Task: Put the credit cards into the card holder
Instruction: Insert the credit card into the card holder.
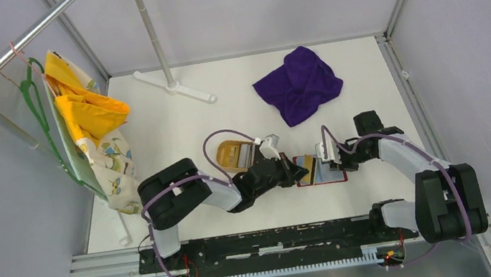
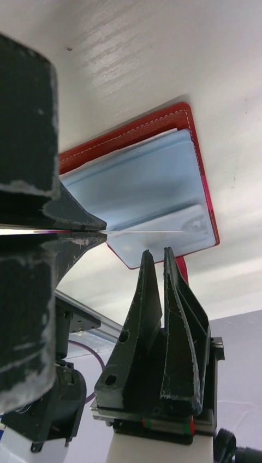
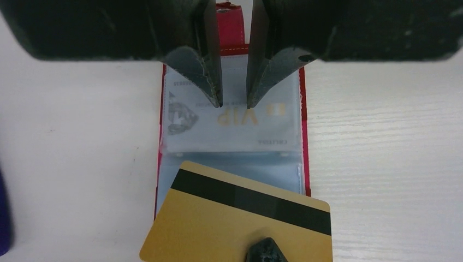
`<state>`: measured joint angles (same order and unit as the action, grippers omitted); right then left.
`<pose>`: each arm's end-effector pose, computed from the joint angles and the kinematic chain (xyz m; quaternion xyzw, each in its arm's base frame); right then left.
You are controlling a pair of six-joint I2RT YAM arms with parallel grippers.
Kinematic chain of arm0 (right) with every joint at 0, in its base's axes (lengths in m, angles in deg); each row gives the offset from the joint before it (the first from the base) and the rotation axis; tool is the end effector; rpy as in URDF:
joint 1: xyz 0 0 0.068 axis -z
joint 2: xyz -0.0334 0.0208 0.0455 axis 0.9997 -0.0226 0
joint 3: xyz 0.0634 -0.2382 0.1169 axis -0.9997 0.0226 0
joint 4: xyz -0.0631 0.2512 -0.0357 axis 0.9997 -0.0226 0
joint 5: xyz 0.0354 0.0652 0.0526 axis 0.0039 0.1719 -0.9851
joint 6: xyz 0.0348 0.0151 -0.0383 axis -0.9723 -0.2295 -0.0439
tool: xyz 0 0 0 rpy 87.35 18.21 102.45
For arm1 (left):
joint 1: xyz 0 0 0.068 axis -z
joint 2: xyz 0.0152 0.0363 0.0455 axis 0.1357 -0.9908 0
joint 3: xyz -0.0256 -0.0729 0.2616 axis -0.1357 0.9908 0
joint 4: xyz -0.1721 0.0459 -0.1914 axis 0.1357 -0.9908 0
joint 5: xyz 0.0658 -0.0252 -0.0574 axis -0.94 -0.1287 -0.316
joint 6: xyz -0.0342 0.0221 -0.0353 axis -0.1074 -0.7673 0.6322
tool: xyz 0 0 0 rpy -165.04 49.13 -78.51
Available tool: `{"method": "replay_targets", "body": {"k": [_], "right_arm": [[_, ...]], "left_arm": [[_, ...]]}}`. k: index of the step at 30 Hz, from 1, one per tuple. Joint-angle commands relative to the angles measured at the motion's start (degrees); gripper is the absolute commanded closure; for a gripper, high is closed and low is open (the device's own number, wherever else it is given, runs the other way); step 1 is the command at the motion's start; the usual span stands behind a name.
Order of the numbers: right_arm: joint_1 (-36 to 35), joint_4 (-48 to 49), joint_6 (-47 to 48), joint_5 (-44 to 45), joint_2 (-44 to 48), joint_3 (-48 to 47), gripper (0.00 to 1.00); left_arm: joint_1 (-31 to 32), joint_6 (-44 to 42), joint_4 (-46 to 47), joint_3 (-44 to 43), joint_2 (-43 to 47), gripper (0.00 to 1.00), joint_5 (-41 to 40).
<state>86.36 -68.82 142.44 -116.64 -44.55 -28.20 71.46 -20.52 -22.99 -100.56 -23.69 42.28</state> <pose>0.1874 0.0312 0.1609 -0.6463 0.6670 0.1974 0.3138 0.1569 -0.3085 0.1305 0.0093 0.8069 -0.4940 0.3236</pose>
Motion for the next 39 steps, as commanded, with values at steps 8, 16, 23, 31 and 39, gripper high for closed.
{"method": "replay_targets", "body": {"k": [8,16,23,31,39], "right_arm": [[-1.7,0.7,-1.5,4.9,-1.9,0.0,0.72],[-2.3,0.7,-2.0,6.2,-3.1,-0.1,0.72],[-2.6,0.5,-2.2,6.9,-3.5,-0.2,0.72],[-2.7,0.5,-2.4,7.1,-3.5,-0.3,0.72],[-2.8,0.4,-2.4,7.0,-3.5,-0.4,0.72]], "left_arm": [[0.5,5.1,4.4,-3.6,-5.5,0.98,-1.9],[0.4,6.0,4.4,-4.4,-6.6,0.98,-1.4],[0.4,8.6,3.9,-5.6,-8.6,0.98,0.0],[0.1,10.2,-2.4,-6.1,-6.0,0.98,-0.3],[0.0,7.0,-6.2,-5.6,1.4,0.98,-0.7]]}}
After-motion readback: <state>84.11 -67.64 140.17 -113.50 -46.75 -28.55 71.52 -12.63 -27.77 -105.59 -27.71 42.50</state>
